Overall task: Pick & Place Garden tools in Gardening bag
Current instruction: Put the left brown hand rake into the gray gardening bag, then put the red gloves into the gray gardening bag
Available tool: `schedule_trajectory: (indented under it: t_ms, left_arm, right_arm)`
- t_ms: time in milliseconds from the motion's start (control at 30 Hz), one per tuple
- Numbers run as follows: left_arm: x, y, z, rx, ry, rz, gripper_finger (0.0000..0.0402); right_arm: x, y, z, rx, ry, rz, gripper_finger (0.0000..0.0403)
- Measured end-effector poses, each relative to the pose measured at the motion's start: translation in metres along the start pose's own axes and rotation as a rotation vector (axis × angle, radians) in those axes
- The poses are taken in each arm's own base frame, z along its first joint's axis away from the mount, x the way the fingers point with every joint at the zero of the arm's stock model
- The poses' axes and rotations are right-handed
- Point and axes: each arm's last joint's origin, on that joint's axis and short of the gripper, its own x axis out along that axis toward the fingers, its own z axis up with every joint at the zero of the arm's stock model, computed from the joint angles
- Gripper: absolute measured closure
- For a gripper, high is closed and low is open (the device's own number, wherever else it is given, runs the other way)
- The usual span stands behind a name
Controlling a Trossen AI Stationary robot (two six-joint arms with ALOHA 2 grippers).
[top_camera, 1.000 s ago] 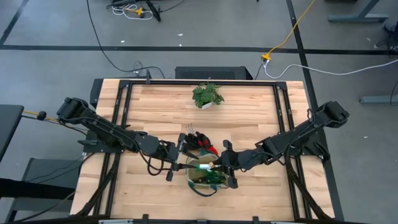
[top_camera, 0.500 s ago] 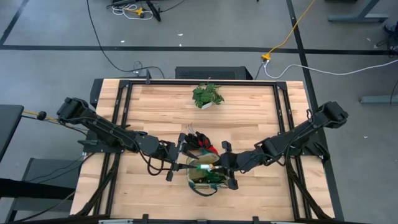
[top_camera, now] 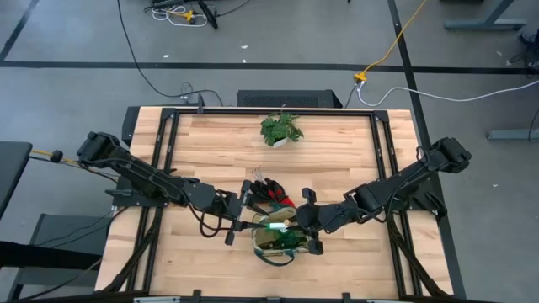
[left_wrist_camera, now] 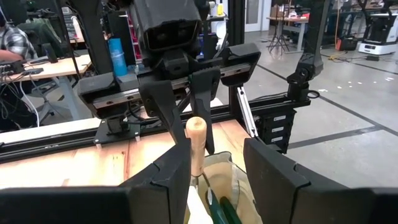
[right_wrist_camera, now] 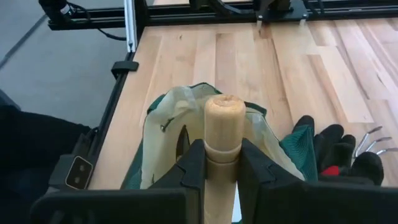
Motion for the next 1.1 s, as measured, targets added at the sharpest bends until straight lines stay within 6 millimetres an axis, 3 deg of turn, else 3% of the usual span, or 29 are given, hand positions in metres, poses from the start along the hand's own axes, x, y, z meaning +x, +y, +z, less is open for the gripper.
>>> schedule_trajectory:
  t_ms: [300,533,667,833,1100]
  left_arm:
    - [0.0,0.0001,0.0,0.0,0.0,0.0,0.0248]
    - [0.0,0.0001,0.0,0.0,0.0,0.0,0.0248]
    - [0.0,0.0,0.0,0.0,0.0,0.0,0.0248]
    - [0.0,0.0,0.0,0.0,0.0,0.0,0.0248]
    - [0.0,0.0,0.0,0.0,0.0,0.0,0.0248]
  right_arm:
    - [-0.0002,0.001,0.0011,0.01,-0.006,0.025,0.0355]
    - [-0.0003,0.002,0.0024,0.021,-0.015,0.048,0.0263]
    - [-0.0006,0.0032,0.0046,0.03,-0.033,0.074,0.0235]
    - [-0.0013,0.0047,0.0083,0.034,-0.064,0.102,0.0238]
    - [-0.0057,0.0004,0.0044,0.033,-0.025,0.028,0.0277]
